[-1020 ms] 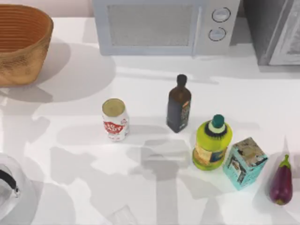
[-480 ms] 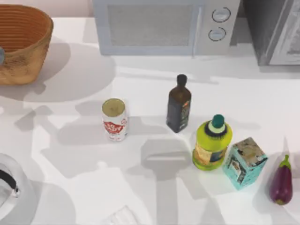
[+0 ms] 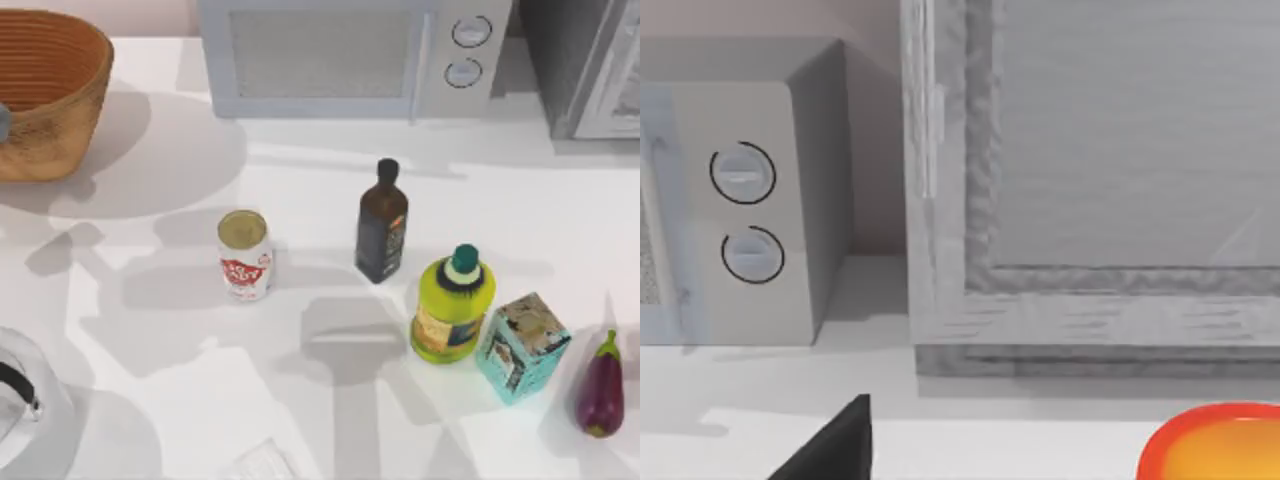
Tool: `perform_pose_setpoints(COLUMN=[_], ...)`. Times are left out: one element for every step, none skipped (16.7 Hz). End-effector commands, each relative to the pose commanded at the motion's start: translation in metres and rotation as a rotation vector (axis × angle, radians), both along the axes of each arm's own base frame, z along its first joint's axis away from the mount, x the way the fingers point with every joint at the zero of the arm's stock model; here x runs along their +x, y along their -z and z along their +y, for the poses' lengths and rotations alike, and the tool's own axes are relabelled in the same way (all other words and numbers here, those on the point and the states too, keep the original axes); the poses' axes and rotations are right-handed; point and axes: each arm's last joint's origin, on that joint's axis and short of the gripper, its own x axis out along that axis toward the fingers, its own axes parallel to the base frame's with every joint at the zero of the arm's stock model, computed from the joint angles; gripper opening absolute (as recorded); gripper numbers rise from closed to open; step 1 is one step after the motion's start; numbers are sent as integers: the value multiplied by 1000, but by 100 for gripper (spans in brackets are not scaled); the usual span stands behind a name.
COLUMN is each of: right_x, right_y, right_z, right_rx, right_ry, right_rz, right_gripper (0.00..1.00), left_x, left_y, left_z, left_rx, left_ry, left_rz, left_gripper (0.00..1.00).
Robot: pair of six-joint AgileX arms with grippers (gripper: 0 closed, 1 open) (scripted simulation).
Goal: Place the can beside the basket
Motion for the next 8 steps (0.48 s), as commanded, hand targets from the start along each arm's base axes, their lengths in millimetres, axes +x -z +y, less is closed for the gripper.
perform_pose_setpoints(right_x=[0,0,0,0,0,0,0,0], right_y=[0,0,0,0,0,0,0,0], right_z=[0,0,0,0,0,0,0,0], right_rx=[0,0,0,0,0,0,0,0], right_ry=[0,0,0,0,0,0,0,0], right_rz=[0,0,0,0,0,0,0,0], right_gripper=[100,100,100,100,100,100,100,100], left_x=[0,0,1,1,2,2,1,0], left_y=[5,12,20,29,39,48,55,58], left_z=[1,1,1,1,2,2,2,2], left_rx=[-1,-1,-1,0,1,1,0,0], left_ry=[-2,-3,-3,-3,-3,-3,-3,-3], left_rz=[4,6,4,-3,-8,-7,-3,0], left_gripper=[100,100,100,100,100,100,100,100])
